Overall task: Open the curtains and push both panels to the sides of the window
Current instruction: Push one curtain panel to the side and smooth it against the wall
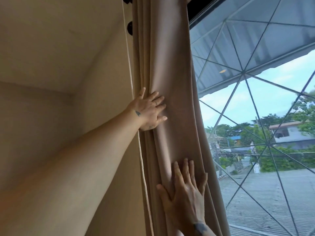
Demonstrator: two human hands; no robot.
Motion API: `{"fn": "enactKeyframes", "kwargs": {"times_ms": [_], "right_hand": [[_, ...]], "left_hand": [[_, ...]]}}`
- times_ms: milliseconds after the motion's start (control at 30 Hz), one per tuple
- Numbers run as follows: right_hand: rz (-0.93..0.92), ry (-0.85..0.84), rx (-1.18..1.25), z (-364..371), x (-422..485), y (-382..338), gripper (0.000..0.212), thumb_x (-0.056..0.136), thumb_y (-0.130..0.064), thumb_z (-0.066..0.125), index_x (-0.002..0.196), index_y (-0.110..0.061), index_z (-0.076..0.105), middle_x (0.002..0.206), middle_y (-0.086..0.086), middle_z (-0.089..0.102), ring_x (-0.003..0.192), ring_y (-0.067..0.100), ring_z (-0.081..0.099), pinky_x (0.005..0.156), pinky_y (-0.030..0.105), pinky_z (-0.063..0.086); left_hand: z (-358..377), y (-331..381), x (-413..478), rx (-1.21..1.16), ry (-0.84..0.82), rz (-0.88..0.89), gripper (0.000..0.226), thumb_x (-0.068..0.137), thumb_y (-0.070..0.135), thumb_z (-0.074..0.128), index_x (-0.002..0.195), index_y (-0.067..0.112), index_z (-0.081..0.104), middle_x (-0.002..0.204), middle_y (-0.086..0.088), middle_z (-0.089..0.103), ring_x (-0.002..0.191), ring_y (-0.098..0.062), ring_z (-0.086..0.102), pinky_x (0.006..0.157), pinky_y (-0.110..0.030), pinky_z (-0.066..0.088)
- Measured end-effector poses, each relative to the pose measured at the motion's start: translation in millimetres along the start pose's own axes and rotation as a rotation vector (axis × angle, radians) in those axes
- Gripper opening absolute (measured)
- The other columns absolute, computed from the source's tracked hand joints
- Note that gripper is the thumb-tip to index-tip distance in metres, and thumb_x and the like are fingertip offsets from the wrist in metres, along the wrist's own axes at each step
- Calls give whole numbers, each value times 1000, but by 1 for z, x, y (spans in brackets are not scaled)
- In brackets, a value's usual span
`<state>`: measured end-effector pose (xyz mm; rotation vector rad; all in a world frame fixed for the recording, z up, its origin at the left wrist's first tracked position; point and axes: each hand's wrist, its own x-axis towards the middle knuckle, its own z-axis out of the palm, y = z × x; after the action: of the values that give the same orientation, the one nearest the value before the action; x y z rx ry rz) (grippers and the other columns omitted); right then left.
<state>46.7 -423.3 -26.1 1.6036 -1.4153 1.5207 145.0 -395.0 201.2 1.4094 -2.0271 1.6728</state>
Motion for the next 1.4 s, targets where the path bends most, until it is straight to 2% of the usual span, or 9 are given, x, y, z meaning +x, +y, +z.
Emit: {"fn": "enactKeyframes", "kwargs": {"times_ms": [100,200,433,567,767,933,1100,1267,1400], "right_hand": [[-1,37,-47,-4,5,9,68,75,-62,35,119,-14,56,130,18,55,126,21,27,103,54,10],[-34,17,-26,1,6,18,64,94,-50,7,118,-16,55,124,14,61,123,17,30,107,60,15],[-104,73,119,16,17,22,55,95,-47,0,123,-24,41,128,-6,53,136,1,5,104,33,-2],[-183,188,71,24,24,19,44,95,-41,20,116,-21,52,117,0,67,123,14,31,94,44,17],[-124,131,149,28,20,25,70,95,-49,5,113,-11,61,115,12,67,117,30,36,87,66,45],[-95,-8,23,13,10,15,48,83,-38,30,114,-16,60,116,5,67,113,30,55,97,58,36],[-72,-256,63,-7,-19,6,78,70,-52,-3,141,-28,20,153,-7,15,130,8,-14,108,42,-12],[-94,-345,60,-29,-56,14,79,75,-71,-4,140,-33,18,154,-3,14,132,15,-16,114,52,9],[-35,-436,-40,-63,-85,36,81,72,-70,-6,141,-33,13,154,-3,5,131,14,-20,112,50,4]], "left_hand": [[-14,1,23,31,36,-46,63,96,53,14,150,22,13,161,0,0,147,-19,-6,114,-56,-8],[-21,1,43,9,68,-65,64,96,54,15,151,22,10,161,-2,-3,147,-20,-8,115,-53,-7],[-3,-12,59,-71,12,-162,68,97,52,14,151,11,5,160,-13,-4,147,-24,-3,119,-38,0],[12,-26,57,-91,-20,-202,70,97,50,17,150,6,5,159,-16,-5,147,-26,-4,120,-37,-1],[22,-23,52,-131,-13,-211,71,97,50,20,150,5,4,159,-16,-7,147,-26,-8,120,-38,-2],[14,-17,41,-165,-15,-181,73,96,54,19,150,9,1,159,-13,-9,147,-24,-10,119,-37,-3],[13,-7,12,-201,-29,-111,72,95,56,19,151,13,4,159,-13,-9,147,-25,-10,120,-39,-3],[25,24,-25,-306,1,-17,70,95,55,17,151,14,6,160,-12,-5,147,-22,-9,119,-36,-3],[34,66,-54,-425,57,71,66,97,49,19,150,12,10,160,-10,-2,147,-21,-6,119,-35,-3]]}}
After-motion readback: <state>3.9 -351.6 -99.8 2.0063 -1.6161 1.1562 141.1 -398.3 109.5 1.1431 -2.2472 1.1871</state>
